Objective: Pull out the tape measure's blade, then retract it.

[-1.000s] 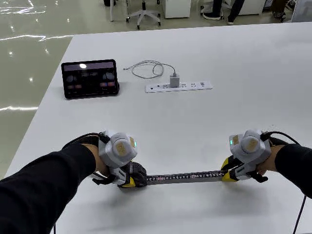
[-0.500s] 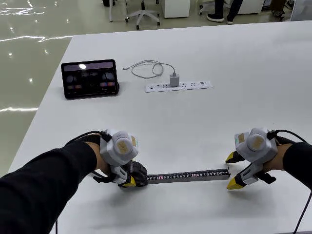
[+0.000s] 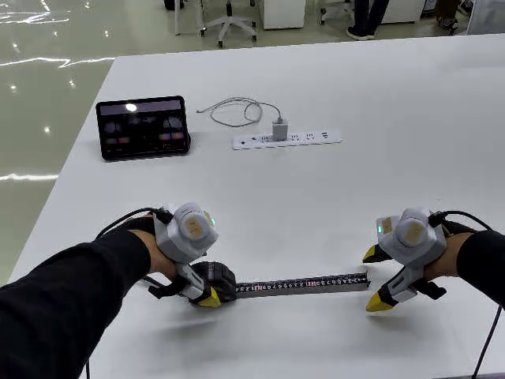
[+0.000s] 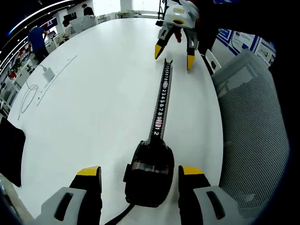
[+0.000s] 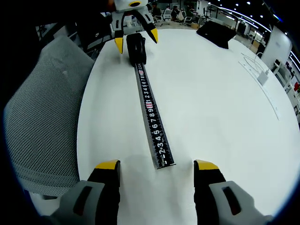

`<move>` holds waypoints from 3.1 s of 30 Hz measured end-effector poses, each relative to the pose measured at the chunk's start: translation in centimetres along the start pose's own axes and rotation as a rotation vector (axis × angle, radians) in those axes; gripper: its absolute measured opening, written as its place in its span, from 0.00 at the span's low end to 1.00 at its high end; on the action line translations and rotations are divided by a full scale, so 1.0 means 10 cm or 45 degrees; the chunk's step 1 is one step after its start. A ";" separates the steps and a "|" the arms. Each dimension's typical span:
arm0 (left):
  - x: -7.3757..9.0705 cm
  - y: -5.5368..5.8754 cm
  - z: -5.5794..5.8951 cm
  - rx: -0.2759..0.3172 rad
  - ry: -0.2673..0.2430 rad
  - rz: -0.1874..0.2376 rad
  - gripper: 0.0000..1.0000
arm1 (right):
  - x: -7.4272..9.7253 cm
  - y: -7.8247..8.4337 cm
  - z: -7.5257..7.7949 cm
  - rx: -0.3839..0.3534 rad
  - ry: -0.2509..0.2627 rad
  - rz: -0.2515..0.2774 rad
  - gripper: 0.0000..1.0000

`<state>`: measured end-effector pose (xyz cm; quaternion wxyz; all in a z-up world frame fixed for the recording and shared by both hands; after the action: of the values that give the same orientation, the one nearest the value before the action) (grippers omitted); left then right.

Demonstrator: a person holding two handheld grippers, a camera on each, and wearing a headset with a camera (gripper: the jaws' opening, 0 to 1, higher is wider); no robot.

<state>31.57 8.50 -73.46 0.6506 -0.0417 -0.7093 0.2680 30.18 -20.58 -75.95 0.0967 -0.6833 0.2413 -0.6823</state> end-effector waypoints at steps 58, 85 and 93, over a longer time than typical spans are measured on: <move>1.05 1.02 0.58 0.668 -0.480 0.676 1.00 | 0.93 0.81 -0.92 -0.651 0.575 0.502 1.00; 1.13 1.11 0.55 0.697 -0.506 0.645 1.00 | 1.03 0.94 -0.95 -0.646 0.629 0.502 1.00; 1.17 1.05 0.51 0.773 -0.538 0.668 1.00 | 1.03 0.96 -0.97 -0.639 0.641 0.486 1.00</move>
<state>21.92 20.57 -67.51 0.3844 0.0282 -0.6812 0.6224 18.26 -31.67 -70.77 -0.0103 -0.4403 0.5390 -0.7180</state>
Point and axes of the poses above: the centre of the closed fingertips' face, and the gripper's own axes: x roughly backward along the fingers, z roughly to its right, y roughly out of its underside, the point moved 3 cm from there along x, roughly backward along the fingers
